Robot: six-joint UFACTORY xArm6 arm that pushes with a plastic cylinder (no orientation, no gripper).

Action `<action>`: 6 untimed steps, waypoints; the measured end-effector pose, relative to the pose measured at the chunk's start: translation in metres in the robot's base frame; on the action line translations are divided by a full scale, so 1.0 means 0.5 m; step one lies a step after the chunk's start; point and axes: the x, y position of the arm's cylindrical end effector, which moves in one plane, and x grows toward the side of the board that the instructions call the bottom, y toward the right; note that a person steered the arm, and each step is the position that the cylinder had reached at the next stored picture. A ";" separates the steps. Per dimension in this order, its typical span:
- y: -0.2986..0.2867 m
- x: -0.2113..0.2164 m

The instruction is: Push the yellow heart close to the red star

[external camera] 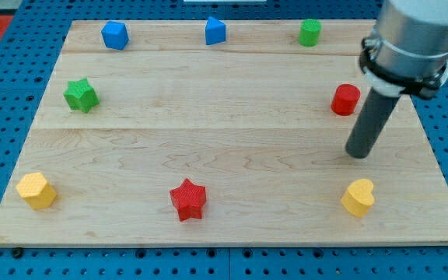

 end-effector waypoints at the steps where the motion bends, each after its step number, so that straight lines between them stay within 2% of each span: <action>1: 0.101 0.072; 2: 0.112 0.226; 3: 0.013 0.189; 4: -0.081 0.109; 5: -0.188 0.146; 6: -0.113 0.148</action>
